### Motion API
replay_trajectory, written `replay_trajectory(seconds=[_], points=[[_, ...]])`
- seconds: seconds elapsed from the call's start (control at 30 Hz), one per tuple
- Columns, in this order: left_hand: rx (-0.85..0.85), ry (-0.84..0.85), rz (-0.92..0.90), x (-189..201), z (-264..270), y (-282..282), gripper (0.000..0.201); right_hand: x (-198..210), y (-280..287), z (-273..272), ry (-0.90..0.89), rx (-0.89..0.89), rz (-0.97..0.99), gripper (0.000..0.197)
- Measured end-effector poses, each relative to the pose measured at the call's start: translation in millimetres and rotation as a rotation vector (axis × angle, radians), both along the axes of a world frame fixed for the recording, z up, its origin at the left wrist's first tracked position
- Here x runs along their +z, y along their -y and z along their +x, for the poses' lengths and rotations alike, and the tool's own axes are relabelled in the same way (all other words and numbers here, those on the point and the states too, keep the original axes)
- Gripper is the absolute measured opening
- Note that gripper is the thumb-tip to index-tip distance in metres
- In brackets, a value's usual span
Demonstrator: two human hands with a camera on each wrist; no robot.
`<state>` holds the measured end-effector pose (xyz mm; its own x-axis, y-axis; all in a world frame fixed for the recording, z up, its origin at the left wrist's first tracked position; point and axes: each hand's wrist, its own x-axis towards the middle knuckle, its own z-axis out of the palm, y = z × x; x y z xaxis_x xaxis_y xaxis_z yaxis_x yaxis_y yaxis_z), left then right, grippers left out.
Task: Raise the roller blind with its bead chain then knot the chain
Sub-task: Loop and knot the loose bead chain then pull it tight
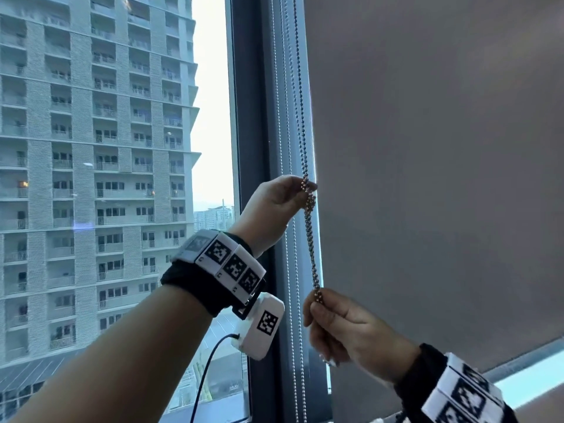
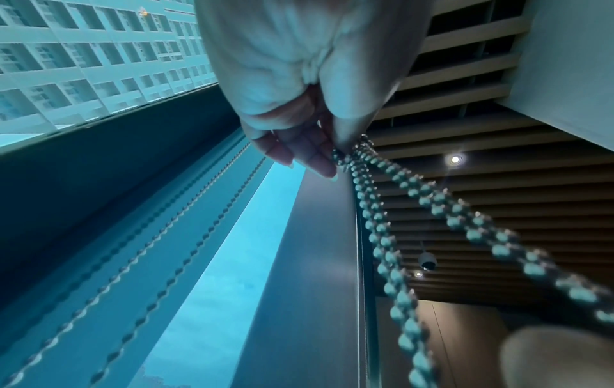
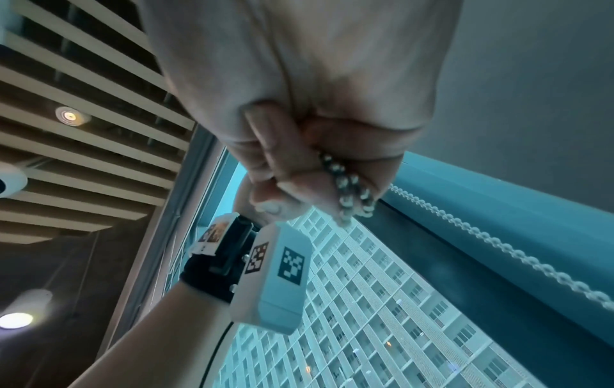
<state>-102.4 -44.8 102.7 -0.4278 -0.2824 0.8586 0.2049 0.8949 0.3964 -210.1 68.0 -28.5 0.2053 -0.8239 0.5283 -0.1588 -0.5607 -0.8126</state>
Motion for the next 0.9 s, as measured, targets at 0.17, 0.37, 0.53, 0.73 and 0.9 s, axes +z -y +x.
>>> replay_trajectory(seconds=[0.17, 0.37, 0.53, 0.73, 0.9], points=[[-0.064, -0.050, 0.057, -3, -1, 3, 0.018, 3, -3, 3, 0.054, -0.006, 0.028, 0.021], [0.070, -0.027, -0.064, -4, 4, 1, 0.022, 12, -15, 5, 0.194, 0.203, 0.044, 0.022], [0.083, 0.003, -0.067, -9, 1, -5, 0.030, 35, -24, 10, 0.189, 0.192, -0.177, 0.028], [0.099, -0.079, -0.074, 0, 5, -10, 0.027, 3, -21, 22, 0.130, 0.177, 0.206, 0.019], [0.036, -0.063, -0.060, 2, 8, -16, 0.028, -32, -6, 19, 0.240, 0.094, 0.267, 0.024]])
